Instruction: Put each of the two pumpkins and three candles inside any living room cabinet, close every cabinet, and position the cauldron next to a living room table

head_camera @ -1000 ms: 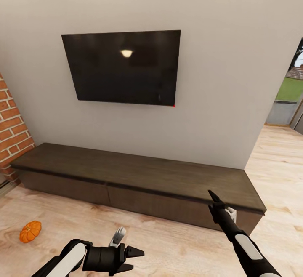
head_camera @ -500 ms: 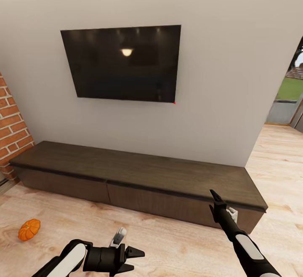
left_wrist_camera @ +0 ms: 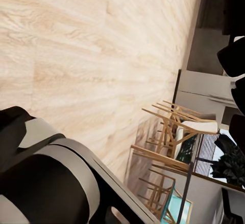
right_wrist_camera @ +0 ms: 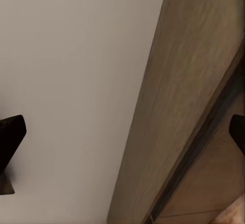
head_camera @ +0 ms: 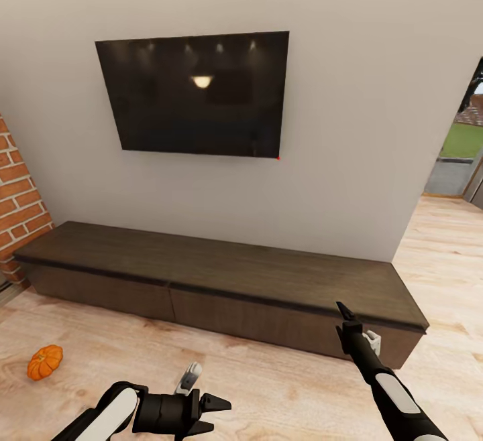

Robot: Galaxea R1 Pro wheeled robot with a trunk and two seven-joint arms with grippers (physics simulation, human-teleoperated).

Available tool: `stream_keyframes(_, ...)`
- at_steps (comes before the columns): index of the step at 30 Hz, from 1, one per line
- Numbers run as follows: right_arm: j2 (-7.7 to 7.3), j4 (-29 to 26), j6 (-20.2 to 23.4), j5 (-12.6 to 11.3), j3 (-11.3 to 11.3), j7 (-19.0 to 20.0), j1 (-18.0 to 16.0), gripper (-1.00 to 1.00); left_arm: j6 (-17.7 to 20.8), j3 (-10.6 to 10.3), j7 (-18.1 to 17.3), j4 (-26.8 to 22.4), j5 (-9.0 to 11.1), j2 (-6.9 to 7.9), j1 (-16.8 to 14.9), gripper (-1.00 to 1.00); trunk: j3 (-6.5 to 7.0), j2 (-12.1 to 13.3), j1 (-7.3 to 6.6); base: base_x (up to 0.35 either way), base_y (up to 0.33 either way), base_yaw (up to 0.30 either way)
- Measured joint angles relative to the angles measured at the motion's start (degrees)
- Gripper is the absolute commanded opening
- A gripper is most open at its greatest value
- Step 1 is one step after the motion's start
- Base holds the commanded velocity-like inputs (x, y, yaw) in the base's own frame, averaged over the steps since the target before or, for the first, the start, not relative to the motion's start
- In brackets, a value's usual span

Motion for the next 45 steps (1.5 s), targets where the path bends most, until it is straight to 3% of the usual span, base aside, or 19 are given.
stream_keyframes(3,-0.01,0.00,0.22,-0.11,0.00,-0.22,0.00,1.00,0.00,-0.01,0.00,0.00,-0.01,0.00,0.00,1.00,-0.54,-1.20,0.66,0.000,0.000,0.000)
stream_keyframes(8,-0.14,0.73,0.93,0.82,-1.29,-1.51,0.00,1.00,0.01,1.63,-0.80,1.60,1.54,1.48,-0.74,1.00,-0.54,-1.20,0.66,0.000,0.000,0.000)
stream_keyframes(17,-2.26,2.53,0.11,0.79,-3.40,-0.58,0.00,1.00,1.04,4.55,-3.68,1.53,4.65,1.00,-0.97,1.00,-0.54,-1.21,0.65,0.015,0.000,0.000)
stream_keyframes(23,-2.52,3.27,-0.52,0.69,-5.34,-0.83,0.00,1.00,1.64,6.49,-4.20,-0.41,6.81,1.51,-0.97,1.00,-0.54,-1.21,0.65,0.080,0.000,0.000)
stream_keyframes(28,-2.50,4.88,-0.17,-0.79,-6.95,-1.31,0.01,1.00,1.67,8.10,-4.20,-2.03,8.61,1.56,-0.97,1.00,-0.54,-1.21,0.65,0.086,0.000,0.000)
stream_keyframes(32,-2.66,6.16,-0.12,-2.08,-8.24,-1.72,0.01,1.00,1.67,7.63,-4.15,-3.33,9.98,1.58,-0.97,1.00,-0.54,-1.21,0.64,0.143,0.000,0.000)
stream_keyframes(33,-2.68,10.41,-0.18,-2.95,-12.51,-1.76,0.02,1.00,1.75,7.52,-4.14,-9.29,14.39,1.55,-0.98,1.00,-0.54,-1.21,0.64,0.204,0.000,0.000)
stream_keyframes(39,-3.07,11.43,-0.85,-3.54,-12.81,-2.66,0.01,1.00,1.65,6.87,-4.10,-12.75,14.14,1.53,-0.97,1.00,-0.54,-1.21,0.66,0.050,0.000,0.000)
stream_keyframes(43,-3.74,11.67,-1.23,-4.12,-12.81,-3.61,0.01,1.00,1.65,4.92,-3.96,-14.20,13.46,1.53,-0.97,1.00,-0.54,-1.21,0.66,0.005,0.000,0.000)
stream_keyframes(45,-4.01,11.73,-1.83,-4.24,-12.77,-3.84,0.01,1.00,1.65,3.73,-3.89,-15.77,10.02,1.34,-0.97,1.00,-0.54,-1.21,0.66,0.001,0.000,0.000)
